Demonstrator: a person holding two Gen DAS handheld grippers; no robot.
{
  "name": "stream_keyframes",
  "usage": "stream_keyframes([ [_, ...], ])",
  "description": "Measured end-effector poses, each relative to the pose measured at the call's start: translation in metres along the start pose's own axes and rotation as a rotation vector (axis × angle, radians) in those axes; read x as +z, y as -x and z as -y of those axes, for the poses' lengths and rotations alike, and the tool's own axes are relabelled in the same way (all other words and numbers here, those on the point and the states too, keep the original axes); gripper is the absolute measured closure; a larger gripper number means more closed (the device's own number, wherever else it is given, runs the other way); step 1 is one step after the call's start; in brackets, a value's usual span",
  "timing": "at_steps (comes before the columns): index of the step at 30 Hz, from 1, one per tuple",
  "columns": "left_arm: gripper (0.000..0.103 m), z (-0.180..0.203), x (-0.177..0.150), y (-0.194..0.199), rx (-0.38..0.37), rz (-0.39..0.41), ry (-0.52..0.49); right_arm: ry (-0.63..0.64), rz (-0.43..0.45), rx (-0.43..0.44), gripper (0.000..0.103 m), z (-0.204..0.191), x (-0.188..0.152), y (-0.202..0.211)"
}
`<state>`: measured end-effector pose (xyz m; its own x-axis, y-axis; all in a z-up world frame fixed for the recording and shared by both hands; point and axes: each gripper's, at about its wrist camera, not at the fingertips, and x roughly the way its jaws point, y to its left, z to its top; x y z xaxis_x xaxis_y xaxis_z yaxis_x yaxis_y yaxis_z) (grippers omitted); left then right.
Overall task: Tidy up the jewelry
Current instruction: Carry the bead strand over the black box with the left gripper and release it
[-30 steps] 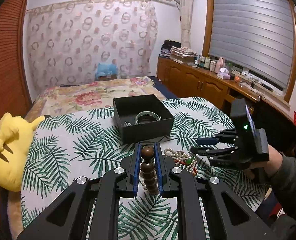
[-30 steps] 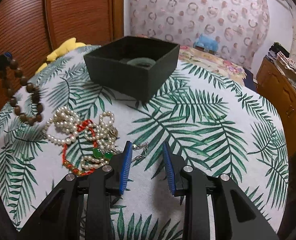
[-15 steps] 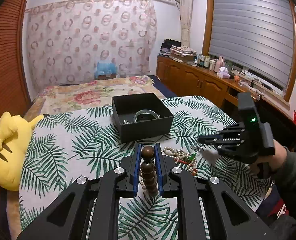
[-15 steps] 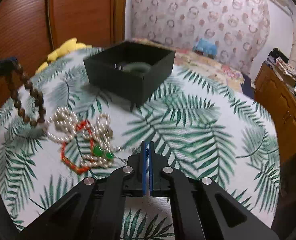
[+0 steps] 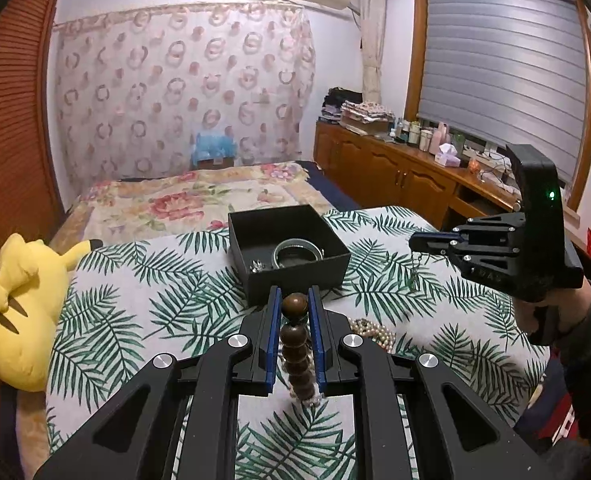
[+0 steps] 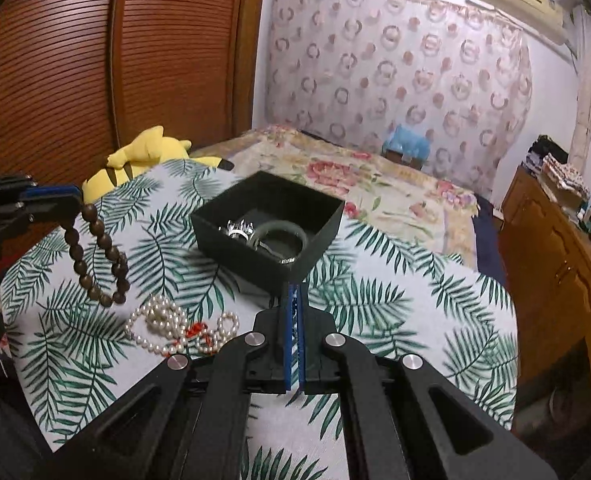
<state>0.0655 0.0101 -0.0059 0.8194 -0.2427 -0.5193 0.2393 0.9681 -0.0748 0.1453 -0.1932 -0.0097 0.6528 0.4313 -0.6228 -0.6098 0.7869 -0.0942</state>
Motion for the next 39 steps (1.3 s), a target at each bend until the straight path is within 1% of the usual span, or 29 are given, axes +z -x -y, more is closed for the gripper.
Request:
stream_keyframes([
  [5, 0.09, -0.002, 0.011, -0.002, 0.007, 0.013, -0.01, 0.002, 0.02, 0.002, 0.101, 0.002, 0.017, -0.001],
  [9, 0.09, -0.004, 0.02, -0.005, 0.022, 0.023, -0.017, -0.003, 0.052, 0.051, 0.101, 0.005, 0.036, -0.003],
  [14, 0.09, -0.008, 0.028, -0.005, 0.034, 0.035, -0.017, 0.014, 0.073, 0.046, 0.101, 0.004, 0.06, -0.01],
  [18, 0.09, -0.009, 0.035, -0.006, 0.039, 0.045, -0.019, 0.015, 0.077, 0.037, 0.101, 0.005, 0.076, -0.02],
  [22, 0.09, -0.011, 0.047, -0.013, 0.048, 0.05, -0.029, 0.001, 0.062, 0.051, 0.101, 0.008, 0.089, -0.037],
  [29, 0.09, -0.016, 0.064, -0.03, 0.065, 0.045, -0.033, -0.057, 0.006, 0.096, 0.1, 0.014, 0.089, -0.075],
  [36, 0.09, -0.015, 0.083, -0.05, 0.07, 0.035, -0.044, -0.105, -0.014, 0.132, 0.099, 0.016, 0.08, -0.092],
  [37, 0.09, -0.014, 0.085, -0.052, 0.069, 0.034, -0.045, -0.102, -0.016, 0.133, 0.097, 0.015, 0.079, -0.093],
  [38, 0.09, -0.014, 0.087, -0.055, 0.068, 0.032, -0.045, -0.098, -0.014, 0.125, 0.089, 0.015, 0.077, -0.092],
  [39, 0.09, -0.013, 0.089, -0.057, 0.068, 0.031, -0.046, -0.101, -0.011, 0.122, 0.087, 0.016, 0.075, -0.092],
])
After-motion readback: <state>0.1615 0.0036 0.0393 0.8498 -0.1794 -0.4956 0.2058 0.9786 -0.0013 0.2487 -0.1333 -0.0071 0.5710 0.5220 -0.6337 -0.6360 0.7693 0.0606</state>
